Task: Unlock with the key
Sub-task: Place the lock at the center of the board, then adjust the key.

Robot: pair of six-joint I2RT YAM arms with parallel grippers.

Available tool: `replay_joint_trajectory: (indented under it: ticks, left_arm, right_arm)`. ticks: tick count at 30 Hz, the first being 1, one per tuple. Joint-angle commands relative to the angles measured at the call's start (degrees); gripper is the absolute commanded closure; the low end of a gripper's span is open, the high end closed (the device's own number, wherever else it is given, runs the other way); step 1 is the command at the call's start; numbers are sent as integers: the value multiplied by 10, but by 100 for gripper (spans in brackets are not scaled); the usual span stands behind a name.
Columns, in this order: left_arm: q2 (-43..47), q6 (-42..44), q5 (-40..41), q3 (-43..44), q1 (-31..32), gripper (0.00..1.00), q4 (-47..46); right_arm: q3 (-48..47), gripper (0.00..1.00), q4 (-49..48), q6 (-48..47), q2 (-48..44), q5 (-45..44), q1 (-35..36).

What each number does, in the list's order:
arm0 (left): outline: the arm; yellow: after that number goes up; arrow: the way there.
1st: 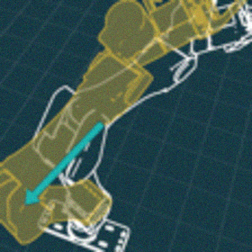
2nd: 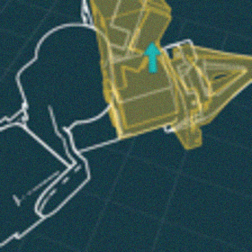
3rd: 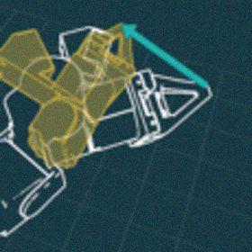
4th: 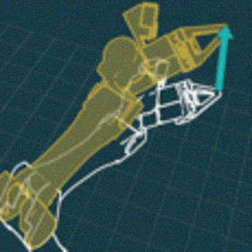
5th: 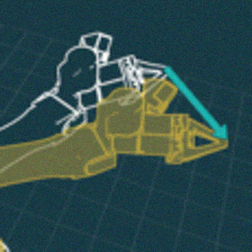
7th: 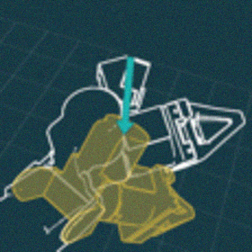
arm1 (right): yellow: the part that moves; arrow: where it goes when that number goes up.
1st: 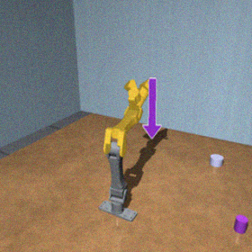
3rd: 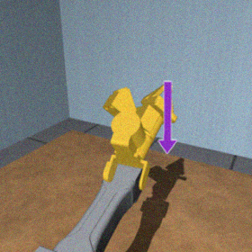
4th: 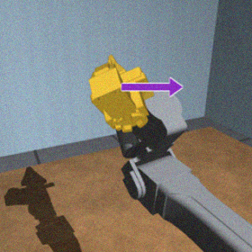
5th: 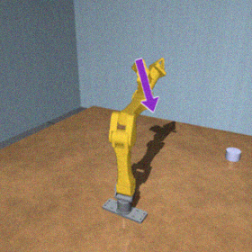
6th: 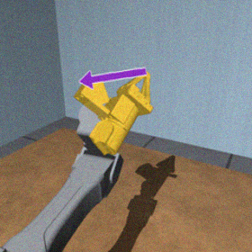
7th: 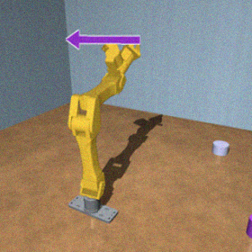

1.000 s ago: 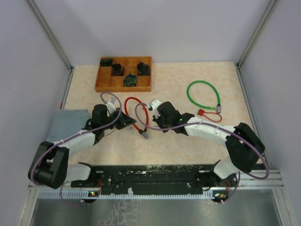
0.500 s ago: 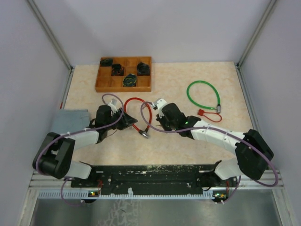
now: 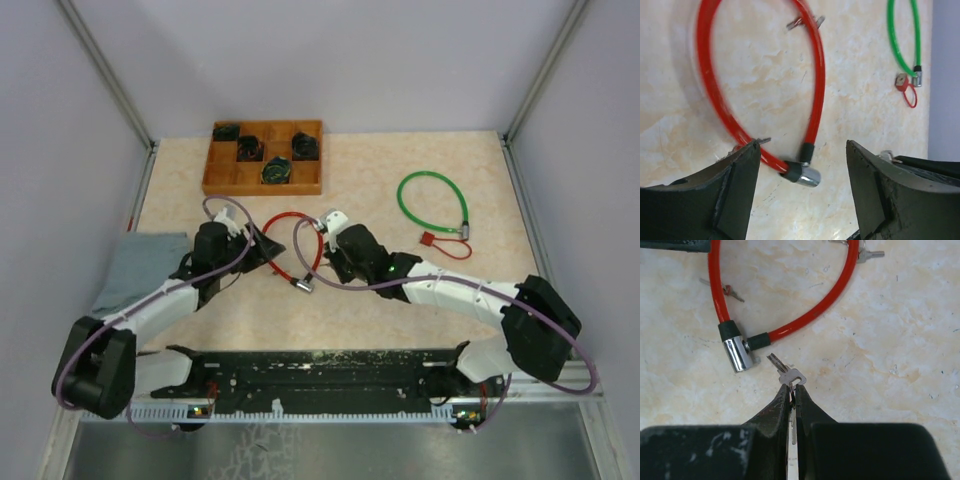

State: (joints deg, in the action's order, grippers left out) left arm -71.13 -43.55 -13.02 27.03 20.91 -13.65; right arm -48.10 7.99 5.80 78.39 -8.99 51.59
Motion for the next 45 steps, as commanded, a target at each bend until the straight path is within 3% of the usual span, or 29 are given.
replay_joint_trajectory:
  ticks: [1, 6, 13, 21, 39, 45]
  left_arm:
    - [83, 44, 30, 19, 4, 25, 49]
    - [158, 23, -21, -20, 5, 23, 10]
    - [137, -112, -112, -48, 21, 23, -107]
    - [87, -207, -87, -58, 86, 28, -218]
    - [-4, -261, -79, -50, 120, 61, -315]
    - [-9, -256, -86, -47, 120, 84, -338]
  right_arm:
    - [9, 100, -83, 22, -31, -25, 9]
    - [44, 100, -153, 45, -67, -27, 15]
    - [112, 100, -267, 78, -110, -21, 29]
    - [156, 100, -348, 69, -132, -24, 49]
    - [199, 100, -455, 21, -129, -65, 79]
    - [201, 100, -457, 13, -120, -65, 83]
